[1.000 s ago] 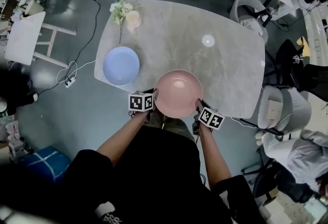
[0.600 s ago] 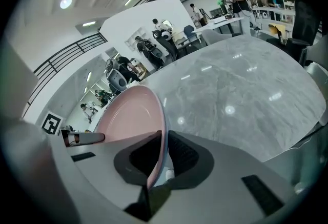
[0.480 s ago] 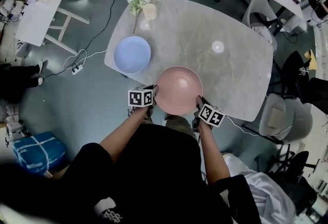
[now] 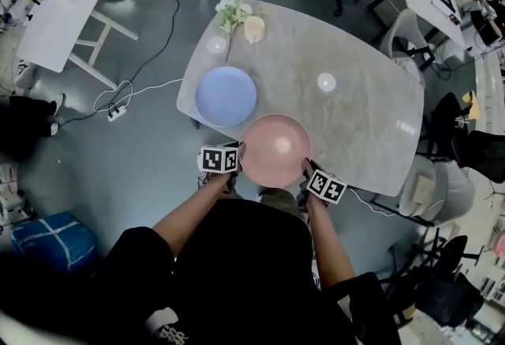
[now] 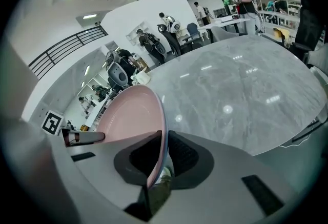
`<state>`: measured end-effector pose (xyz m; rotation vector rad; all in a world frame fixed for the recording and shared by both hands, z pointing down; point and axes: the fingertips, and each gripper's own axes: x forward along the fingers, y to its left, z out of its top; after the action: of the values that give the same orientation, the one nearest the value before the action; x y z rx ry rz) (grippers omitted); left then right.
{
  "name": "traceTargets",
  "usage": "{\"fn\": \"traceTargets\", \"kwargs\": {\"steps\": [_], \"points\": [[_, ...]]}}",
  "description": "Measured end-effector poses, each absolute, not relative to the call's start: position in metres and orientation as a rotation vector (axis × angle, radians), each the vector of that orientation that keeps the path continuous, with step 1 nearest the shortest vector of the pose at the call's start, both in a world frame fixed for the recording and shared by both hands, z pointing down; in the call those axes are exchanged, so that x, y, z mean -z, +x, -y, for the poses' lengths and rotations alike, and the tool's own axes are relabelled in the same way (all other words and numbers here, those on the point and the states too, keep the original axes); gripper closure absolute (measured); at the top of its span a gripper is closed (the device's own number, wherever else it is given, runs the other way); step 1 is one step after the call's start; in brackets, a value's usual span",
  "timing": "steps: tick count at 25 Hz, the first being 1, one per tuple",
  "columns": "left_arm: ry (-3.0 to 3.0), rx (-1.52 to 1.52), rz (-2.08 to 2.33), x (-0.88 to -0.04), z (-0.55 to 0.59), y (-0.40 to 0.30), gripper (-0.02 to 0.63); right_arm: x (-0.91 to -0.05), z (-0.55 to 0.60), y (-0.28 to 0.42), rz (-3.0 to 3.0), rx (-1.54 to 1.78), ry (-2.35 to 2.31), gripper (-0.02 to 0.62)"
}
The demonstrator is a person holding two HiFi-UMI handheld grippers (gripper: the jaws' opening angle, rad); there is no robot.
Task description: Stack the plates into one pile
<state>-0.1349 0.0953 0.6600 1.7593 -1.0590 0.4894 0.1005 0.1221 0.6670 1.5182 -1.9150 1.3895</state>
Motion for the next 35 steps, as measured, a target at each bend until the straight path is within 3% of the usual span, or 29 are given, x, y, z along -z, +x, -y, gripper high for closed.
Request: {"fn": "traceTargets", "kwargs": {"steps": [18,35], "points": [[1.885,-0.527,0.898,-0.662,-0.014,-0.336,0.552,-0.665,-0.084,-0.11,1.79,-1.43,1.701,0.551],[1.829,-0.626,0.918,-0.701,0.057,-0.368,0.551,-0.698,0.009,-0.138,1.784,-1.421,1.624,0.552]]}}
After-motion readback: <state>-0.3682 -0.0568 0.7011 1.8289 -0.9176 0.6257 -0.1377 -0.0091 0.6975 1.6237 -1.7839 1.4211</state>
